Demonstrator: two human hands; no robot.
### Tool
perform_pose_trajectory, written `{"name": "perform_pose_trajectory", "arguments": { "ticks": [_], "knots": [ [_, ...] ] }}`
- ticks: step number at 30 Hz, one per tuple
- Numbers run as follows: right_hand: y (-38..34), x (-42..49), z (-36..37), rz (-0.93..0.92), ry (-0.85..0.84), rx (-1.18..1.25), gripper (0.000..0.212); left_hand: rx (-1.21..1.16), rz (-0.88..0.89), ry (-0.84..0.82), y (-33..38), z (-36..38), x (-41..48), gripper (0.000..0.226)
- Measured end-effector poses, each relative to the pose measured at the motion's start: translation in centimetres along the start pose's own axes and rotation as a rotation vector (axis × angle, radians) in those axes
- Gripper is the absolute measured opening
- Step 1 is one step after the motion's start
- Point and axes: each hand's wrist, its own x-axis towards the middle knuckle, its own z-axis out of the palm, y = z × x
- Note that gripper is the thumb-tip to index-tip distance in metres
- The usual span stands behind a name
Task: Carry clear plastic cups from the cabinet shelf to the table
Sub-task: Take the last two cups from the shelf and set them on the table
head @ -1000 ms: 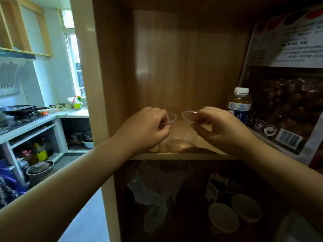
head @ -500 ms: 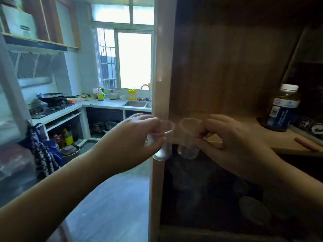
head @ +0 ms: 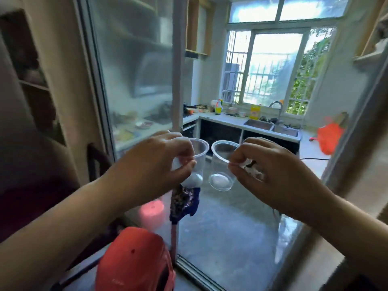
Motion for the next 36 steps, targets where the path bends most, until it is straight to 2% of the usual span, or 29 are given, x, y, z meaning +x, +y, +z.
{"name": "perform_pose_trajectory", "arguments": {
  "ticks": [4,7,15,20,29,36],
  "knots": [
    [-4.2,5.3,6.8,-0.13,-0.052,0.117,0.007,0.088,-0.147,-0.028,-5.5,-4.6,-6.5,0.022],
    [-8.1,8.6,11.4,-0.218,-0.081,0.198,0.014,0.177,-0.288,-0.013,-7.9,-8.2,-11.6,0.013],
    [-19.3,14.4,20.6,-0.511,-0.196,0.415,0.005,0.364,-0.63,0.039,-10.4,-15.3,-22.3,0.01],
    [-23.7,17.2,24.1,-0.64,-0.253,0.488,0.009,0.452,-0.788,0.066,-11.6,-17.7,-26.5,0.009],
    [-27.9,24.1,32.1,-0.784,-0.343,0.641,0.007,0.569,-0.932,0.075,-17.5,-19.6,-30.4,0.008],
    [-29.9,30.7,40.2,-0.829,-0.435,0.693,0.015,0.66,-1.043,0.069,-26.8,-20.1,-32.5,0.008]
  ]
}}
